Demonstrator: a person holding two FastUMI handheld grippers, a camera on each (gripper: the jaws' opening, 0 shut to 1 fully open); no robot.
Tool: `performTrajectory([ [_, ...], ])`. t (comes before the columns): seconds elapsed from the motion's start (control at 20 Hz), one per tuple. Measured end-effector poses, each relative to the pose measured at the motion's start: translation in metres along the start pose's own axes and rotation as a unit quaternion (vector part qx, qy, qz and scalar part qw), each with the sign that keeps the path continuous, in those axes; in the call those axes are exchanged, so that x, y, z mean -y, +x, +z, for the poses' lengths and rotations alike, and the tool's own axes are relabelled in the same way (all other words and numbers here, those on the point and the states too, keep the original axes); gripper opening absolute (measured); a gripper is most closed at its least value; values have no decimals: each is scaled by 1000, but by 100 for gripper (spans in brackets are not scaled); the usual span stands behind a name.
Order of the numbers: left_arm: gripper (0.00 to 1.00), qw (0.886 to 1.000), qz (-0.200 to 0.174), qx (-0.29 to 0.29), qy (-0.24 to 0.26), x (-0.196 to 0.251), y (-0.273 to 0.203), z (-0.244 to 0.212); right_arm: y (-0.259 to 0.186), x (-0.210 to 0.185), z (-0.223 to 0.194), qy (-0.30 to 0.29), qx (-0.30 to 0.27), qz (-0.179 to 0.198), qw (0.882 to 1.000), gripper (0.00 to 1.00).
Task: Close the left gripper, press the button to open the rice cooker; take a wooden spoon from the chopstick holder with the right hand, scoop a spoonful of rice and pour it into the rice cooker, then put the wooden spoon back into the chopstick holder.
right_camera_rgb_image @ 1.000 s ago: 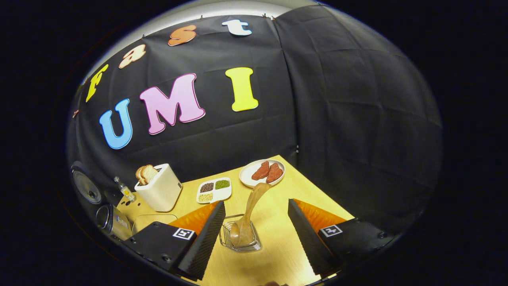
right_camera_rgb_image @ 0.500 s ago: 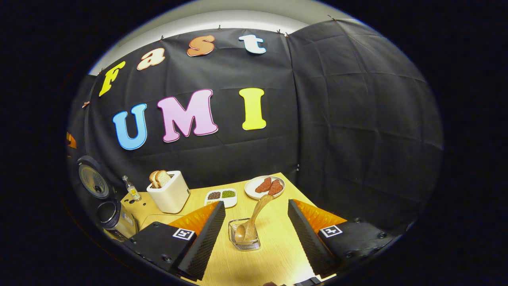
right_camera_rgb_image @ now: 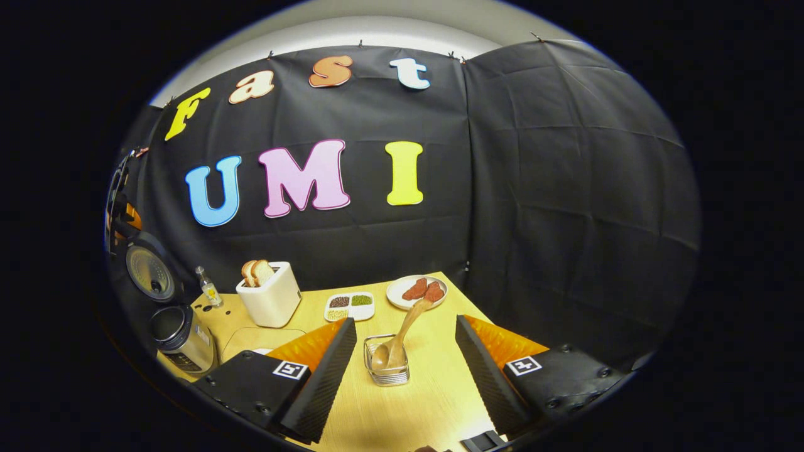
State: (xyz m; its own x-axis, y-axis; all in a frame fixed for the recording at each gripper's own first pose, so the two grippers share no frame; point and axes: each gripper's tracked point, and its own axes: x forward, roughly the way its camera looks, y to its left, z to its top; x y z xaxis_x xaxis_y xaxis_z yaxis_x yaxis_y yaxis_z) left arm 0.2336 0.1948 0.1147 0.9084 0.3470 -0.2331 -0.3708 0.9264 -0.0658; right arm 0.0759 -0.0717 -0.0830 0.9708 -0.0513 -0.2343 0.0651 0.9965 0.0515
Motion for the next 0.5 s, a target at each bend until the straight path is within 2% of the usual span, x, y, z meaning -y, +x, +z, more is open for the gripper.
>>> performTrajectory([
  [0.25, 98, 999, 16, -22, 31, 2, -12, -20, 2, -11, -14, -1, -16, 15, 1000, 98],
  [0.5, 98, 999, 29, -34, 25, 7, -47, -64, 12, -34, -32, -16, -41, 48, 998, 99],
])
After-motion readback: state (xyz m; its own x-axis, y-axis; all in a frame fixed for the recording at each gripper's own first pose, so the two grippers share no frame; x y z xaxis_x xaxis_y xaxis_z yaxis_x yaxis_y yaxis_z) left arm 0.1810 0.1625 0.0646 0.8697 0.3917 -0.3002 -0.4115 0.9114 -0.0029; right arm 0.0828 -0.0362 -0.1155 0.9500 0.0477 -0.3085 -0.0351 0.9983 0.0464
